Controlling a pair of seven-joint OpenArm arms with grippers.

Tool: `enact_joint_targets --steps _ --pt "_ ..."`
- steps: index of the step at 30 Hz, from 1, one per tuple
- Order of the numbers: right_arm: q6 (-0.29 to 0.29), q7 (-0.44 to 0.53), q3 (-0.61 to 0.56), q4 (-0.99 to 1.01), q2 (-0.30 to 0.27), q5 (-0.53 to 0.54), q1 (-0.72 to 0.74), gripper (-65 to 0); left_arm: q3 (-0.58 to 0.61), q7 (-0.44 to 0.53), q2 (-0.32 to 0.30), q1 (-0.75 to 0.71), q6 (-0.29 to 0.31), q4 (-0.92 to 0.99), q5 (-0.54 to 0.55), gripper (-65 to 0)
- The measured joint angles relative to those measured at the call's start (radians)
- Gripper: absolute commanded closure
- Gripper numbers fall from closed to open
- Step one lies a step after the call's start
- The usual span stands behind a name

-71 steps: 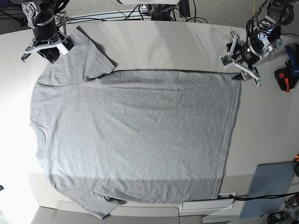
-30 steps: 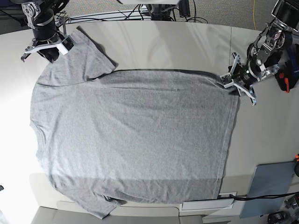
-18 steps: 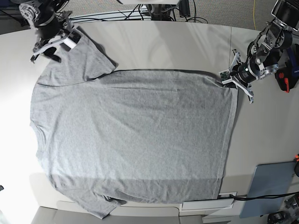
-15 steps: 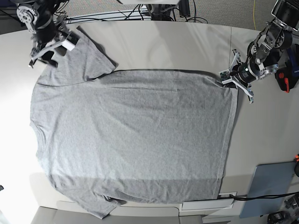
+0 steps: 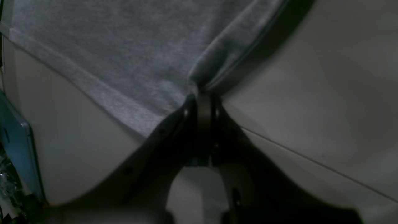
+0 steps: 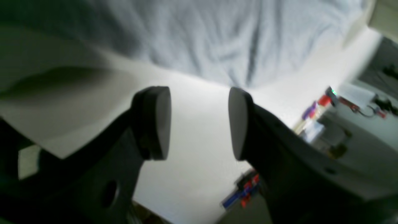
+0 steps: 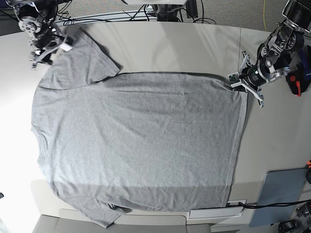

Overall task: Fold the T-shirt properly
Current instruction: 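Close both grippers on the shirt's shoulder edges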

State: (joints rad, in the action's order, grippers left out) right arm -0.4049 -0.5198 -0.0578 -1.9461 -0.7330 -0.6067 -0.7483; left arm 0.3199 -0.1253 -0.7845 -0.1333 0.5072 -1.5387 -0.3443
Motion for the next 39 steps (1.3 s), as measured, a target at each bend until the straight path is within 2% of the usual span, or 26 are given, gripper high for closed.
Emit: enact_joint_targets --steps 3,4,6,12,20,24,30,35,39 --pt "-0.005 -0.016 -0.09 0.052 0.002 -0.007 0.056 -29.4 0.0 -0.002 0.0 0.0 0.0 0.0 -0.003 0.0" --pt "0.014 -0.035 -0.122 0.062 0.002 -0.026 0.074 -29.4 0.0 -0.002 0.0 -0.001 0.0 0.0 -0.003 0.0" --pt "0.019 -0.061 -0.174 0.085 0.0 -0.052 0.122 -29.4 0.0 0.0 0.0 -0.001 0.0 0.0 -0.003 0.0" --pt "0.029 -0.076 -0.257 0.1 0.002 -0.039 0.212 -29.4 0.0 0.0 0.0 -0.001 0.0 0.0 -0.003 0.0" --pt "0.026 -0.076 -0.261 0.1 0.042 0.032 0.258 -29.4 0.0 0.0 0.0 -0.001 0.0 0.0 -0.003 0.0" --pt "-0.044 -0.086 -0.257 0.094 0.049 0.032 0.265 -29.4 0.0 0.0 0.0 -0.001 0.0 0.0 -0.003 0.0" --pt "-0.091 -0.091 -0.257 0.094 0.049 0.036 0.285 -29.4 0.0 0.0 0.0 -0.002 0.0 0.0 -0.003 0.0" --pt "-0.095 -0.117 -0.258 0.114 0.049 0.129 0.342 -29.4 0.0 -0.002 0.0 -0.002 0.0 0.0 -0.003 0.0" --pt "-0.119 -0.12 -0.258 0.119 0.049 0.138 0.356 -29.4 0.0 -0.003 0.0 -0.002 0.0 0.0 -0.003 0.0"
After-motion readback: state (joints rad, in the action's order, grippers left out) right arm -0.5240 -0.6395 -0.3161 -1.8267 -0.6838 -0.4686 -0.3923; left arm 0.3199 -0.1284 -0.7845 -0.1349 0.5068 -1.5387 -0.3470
